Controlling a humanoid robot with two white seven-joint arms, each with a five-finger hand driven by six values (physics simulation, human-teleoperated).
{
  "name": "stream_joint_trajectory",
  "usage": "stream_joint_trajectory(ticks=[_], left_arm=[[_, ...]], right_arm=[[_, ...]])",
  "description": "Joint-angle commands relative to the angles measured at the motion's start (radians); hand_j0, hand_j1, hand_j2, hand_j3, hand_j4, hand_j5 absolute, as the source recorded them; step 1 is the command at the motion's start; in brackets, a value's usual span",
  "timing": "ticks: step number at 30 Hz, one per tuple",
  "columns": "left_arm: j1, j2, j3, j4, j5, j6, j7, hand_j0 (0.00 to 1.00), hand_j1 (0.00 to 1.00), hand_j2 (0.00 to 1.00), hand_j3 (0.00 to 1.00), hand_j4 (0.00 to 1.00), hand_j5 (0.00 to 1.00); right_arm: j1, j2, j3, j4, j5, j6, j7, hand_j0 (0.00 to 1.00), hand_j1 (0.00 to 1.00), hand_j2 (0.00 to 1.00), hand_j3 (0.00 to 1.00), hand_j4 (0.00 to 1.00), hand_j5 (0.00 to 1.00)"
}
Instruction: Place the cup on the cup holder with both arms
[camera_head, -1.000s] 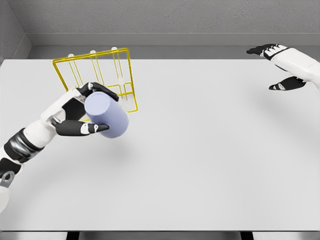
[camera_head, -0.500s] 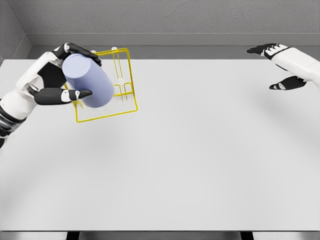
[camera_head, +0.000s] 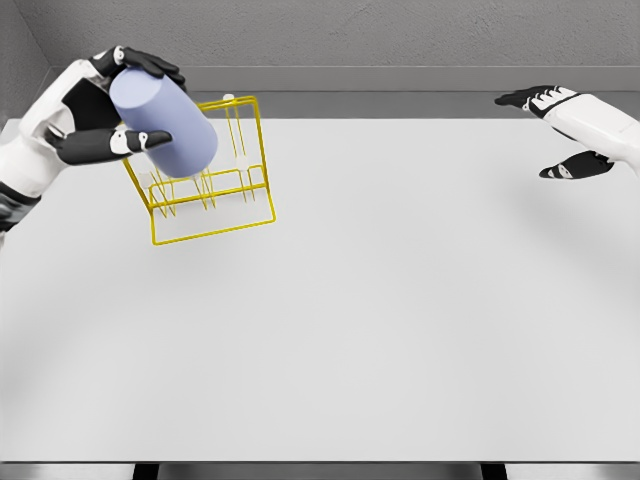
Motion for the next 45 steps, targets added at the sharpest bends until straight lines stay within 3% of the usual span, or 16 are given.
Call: stream_joint_trajectory(ticks=[1,17,36,37,39,40,45], left_arm=[[-0.003,-0.006,-0.001,0.022,0.002,0.01,0.001,0.44,0.44,0.44,0.44,0.44,0.44],[-0.084,-0.085,-0.002,0.134,-0.078,0.047,0.001,0.43,0.43,0.43,0.43,0.43,0.43],[-0.045,-0.089,-0.018,0.165,-0.105,0.047,0.001,0.44,0.44,0.44,0.44,0.44,0.44],[-0.045,-0.088,-0.016,0.165,-0.105,0.045,0.001,0.46,0.46,0.46,0.46,0.46,0.46],[-0.045,-0.083,-0.015,0.163,-0.105,0.043,0.001,0.77,0.77,0.77,0.77,0.77,0.77],[-0.046,-0.079,-0.015,0.163,-0.105,0.042,0.001,0.84,0.84,0.84,0.84,0.84,0.84],[-0.045,-0.076,-0.01,0.163,-0.105,0.04,0.001,1.0,1.0,1.0,1.0,1.0,1.0]], right_arm=[[0.0,0.0,-0.002,0.0,-0.007,0.001,-0.001,1.0,1.0,1.0,1.0,1.0,1.0],[0.002,0.0,-0.001,0.0,-0.007,0.001,-0.001,1.0,1.0,1.0,1.0,1.0,1.0],[0.002,0.004,-0.001,0.004,-0.007,0.001,-0.001,1.0,1.0,1.0,1.0,1.0,1.0],[0.002,0.009,-0.001,0.004,-0.007,0.001,-0.001,1.0,1.0,1.0,1.0,1.0,1.0],[0.002,0.009,-0.001,0.004,-0.007,0.001,-0.001,1.0,1.0,1.0,1.0,1.0,1.0],[0.002,0.009,-0.001,0.004,-0.007,0.001,-0.001,1.0,1.0,1.0,1.0,1.0,1.0],[0.002,0.009,-0.001,0.004,-0.007,0.001,-0.001,1.0,1.0,1.0,1.0,1.0,1.0]])
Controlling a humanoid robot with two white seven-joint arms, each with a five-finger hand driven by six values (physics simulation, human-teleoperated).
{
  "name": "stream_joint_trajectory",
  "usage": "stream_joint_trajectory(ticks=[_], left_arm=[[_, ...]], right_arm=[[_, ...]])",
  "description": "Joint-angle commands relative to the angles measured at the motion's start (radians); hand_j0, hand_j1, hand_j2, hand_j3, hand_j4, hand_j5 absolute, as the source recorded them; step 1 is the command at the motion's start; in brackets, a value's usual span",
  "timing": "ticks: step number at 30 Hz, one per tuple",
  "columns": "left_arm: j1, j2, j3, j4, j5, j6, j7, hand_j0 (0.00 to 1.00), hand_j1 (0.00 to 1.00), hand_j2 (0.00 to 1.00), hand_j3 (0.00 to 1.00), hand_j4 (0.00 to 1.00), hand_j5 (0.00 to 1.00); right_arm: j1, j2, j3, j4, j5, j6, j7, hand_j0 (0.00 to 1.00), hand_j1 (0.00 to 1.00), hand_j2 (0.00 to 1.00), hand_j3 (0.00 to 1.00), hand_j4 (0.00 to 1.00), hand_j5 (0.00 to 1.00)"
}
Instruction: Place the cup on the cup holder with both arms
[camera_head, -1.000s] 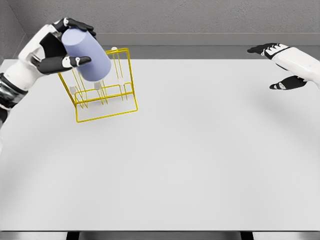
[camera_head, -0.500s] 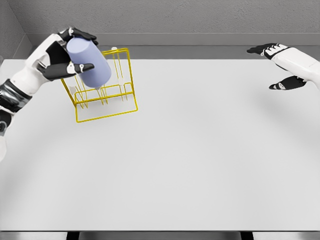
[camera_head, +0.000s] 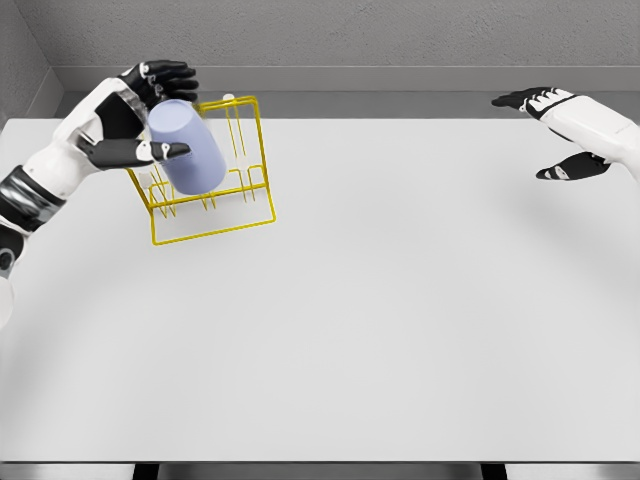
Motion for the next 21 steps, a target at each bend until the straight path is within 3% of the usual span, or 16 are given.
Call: stream_joint_trajectory(ticks=[1,11,16,21], left_arm=[[0.002,0.002,0.002,-0.001,0.006,-0.002,0.0,1.0,1.0,1.0,1.0,1.0,1.0],[0.005,0.002,-0.001,-0.018,0.014,-0.011,0.0,1.0,1.0,1.0,1.0,1.0,1.0],[0.032,0.018,0.025,-0.09,0.021,-0.013,0.0,1.0,1.0,1.0,1.0,1.0,1.0],[0.127,0.097,0.06,-0.223,0.025,-0.051,0.0,1.0,1.0,1.0,1.0,1.0,1.0]], right_arm=[[0.0,-0.001,-0.001,0.0,-0.007,0.001,-0.001,1.0,1.0,1.0,1.0,1.0,1.0],[0.0,-0.001,-0.001,0.0,-0.007,0.001,-0.001,1.0,1.0,1.0,1.0,1.0,1.0],[0.0,-0.001,-0.001,0.0,-0.007,0.001,-0.001,1.0,1.0,1.0,1.0,1.0,1.0],[0.0,-0.001,-0.003,0.0,-0.007,0.001,-0.001,1.0,1.0,1.0,1.0,1.0,1.0]])
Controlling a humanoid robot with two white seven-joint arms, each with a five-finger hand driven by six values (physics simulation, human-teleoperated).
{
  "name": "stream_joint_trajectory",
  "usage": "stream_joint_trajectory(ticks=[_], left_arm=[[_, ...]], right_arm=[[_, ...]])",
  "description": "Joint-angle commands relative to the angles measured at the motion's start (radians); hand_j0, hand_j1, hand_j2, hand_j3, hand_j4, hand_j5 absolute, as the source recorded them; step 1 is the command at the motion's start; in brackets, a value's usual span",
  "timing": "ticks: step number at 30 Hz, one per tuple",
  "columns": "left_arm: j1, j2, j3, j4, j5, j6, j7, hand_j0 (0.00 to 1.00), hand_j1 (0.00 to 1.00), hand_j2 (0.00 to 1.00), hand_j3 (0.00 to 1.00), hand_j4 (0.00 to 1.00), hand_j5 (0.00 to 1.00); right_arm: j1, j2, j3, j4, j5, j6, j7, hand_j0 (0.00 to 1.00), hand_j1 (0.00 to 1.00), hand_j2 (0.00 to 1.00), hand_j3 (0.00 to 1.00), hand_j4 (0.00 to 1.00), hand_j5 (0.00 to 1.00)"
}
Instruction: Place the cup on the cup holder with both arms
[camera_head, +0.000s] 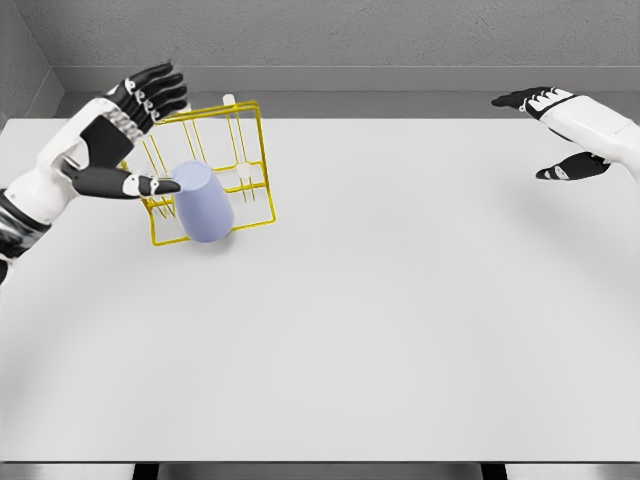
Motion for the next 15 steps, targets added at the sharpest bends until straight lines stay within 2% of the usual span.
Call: stream_joint_trajectory(ticks=[1,4,5,7,9,11,15], left_arm=[[0.002,0.061,0.01,-0.078,0.01,-0.031,0.0,1.0,1.0,1.0,1.0,1.0,1.0],[0.069,0.127,0.01,-0.136,0.007,-0.136,0.0,1.0,1.0,1.0,1.0,1.0,1.0],[0.084,0.138,0.008,-0.142,0.005,-0.183,0.0,1.0,1.0,1.0,1.0,1.0,1.0],[0.132,0.216,0.005,-0.151,0.001,-0.274,0.0,1.0,1.0,1.0,1.0,1.0,1.0],[0.138,0.224,-0.003,-0.159,-0.006,-0.306,0.0,1.0,1.0,1.0,1.0,1.0,1.0],[0.189,0.274,-0.003,-0.165,-0.032,-0.38,0.0,1.0,1.0,1.0,1.0,1.0,1.0],[0.189,0.271,-0.032,-0.173,-0.069,-0.418,0.0,1.0,1.0,1.0,1.0,1.0,1.0]], right_arm=[[0.0,-0.001,-0.001,0.0,-0.007,0.001,-0.001,1.0,1.0,1.0,1.0,1.0,1.0],[0.0,-0.001,-0.001,0.0,-0.007,0.001,-0.001,1.0,1.0,1.0,1.0,1.0,1.0],[0.0,0.0,-0.001,0.0,-0.007,0.001,-0.001,1.0,1.0,1.0,1.0,1.0,1.0],[0.0,0.0,-0.001,0.0,-0.007,0.001,-0.001,1.0,1.0,1.0,1.0,1.0,1.0],[0.0,0.0,-0.001,0.0,-0.007,0.001,-0.001,1.0,1.0,1.0,1.0,1.0,1.0],[0.0,0.0,-0.001,0.0,-0.007,0.001,-0.001,1.0,1.0,1.0,1.0,1.0,1.0],[0.0,0.0,0.001,0.0,-0.007,0.001,-0.001,1.0,1.0,1.0,1.0,1.0,1.0]])
